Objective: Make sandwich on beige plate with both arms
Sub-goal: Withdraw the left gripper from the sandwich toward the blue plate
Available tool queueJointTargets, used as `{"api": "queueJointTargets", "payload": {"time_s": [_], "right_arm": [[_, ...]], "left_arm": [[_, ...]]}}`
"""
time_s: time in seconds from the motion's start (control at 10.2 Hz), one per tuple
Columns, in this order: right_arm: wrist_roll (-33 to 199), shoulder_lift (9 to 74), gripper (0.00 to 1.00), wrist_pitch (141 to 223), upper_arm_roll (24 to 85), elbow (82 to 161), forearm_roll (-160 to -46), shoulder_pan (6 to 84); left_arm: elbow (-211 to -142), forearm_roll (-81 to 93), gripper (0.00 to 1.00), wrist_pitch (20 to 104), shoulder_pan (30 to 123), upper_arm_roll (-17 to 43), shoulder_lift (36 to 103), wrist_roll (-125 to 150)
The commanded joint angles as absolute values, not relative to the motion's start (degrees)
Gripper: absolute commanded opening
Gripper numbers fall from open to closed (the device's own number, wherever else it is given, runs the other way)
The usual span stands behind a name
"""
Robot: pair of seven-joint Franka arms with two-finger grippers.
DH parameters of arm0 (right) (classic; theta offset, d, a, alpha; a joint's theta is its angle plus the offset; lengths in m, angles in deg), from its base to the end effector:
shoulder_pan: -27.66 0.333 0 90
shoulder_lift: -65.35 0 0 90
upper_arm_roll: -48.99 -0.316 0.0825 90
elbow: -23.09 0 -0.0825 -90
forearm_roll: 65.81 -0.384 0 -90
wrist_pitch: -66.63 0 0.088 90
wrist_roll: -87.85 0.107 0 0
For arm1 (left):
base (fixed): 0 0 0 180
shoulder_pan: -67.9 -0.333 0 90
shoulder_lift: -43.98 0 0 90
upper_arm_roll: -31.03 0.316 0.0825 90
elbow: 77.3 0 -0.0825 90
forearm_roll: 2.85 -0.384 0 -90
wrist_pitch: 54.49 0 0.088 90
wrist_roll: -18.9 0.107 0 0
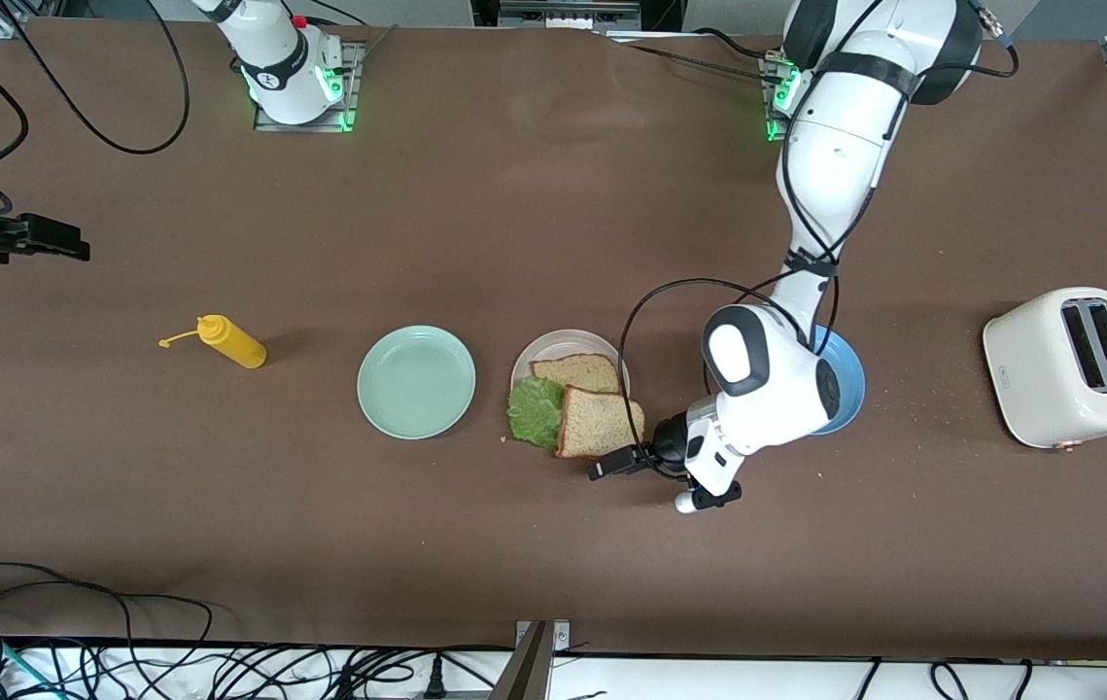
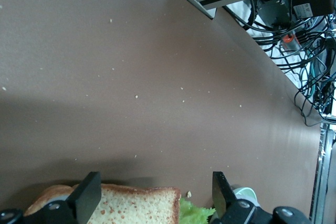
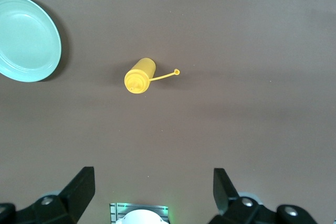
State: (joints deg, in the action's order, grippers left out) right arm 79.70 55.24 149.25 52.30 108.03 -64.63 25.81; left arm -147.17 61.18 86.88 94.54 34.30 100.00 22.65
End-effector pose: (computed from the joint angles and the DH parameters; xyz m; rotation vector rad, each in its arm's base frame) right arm 0.5869 -0.0526 0.5548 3.1163 0.0803 -0.3423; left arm 0.7117 -0.3203 0.2032 2.3292 0.3631 0.1393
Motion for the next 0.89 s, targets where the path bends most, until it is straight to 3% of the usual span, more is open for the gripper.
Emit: {"api": "queueJointTargets", "payload": {"time_s": [0.0,0.49,0.79], "right_arm": [[80.4,55.9,1.00,149.2,52.8,108.4,-64.4,25.2],[80.4,55.8,1.00,149.5,53.3,108.4,-64.6,25.3],[80.4,55.7,1.00,149.5,53.3,108.4,-64.6,25.2]], "left_arm": [[-148.4,60.0,0.98,89.1,95.5,34.9,99.1,21.2],[-148.6,57.8,1.00,88.2,95.0,40.5,94.7,14.2],[-148.6,43.4,1.00,79.0,94.7,46.1,91.8,4.0]]}}
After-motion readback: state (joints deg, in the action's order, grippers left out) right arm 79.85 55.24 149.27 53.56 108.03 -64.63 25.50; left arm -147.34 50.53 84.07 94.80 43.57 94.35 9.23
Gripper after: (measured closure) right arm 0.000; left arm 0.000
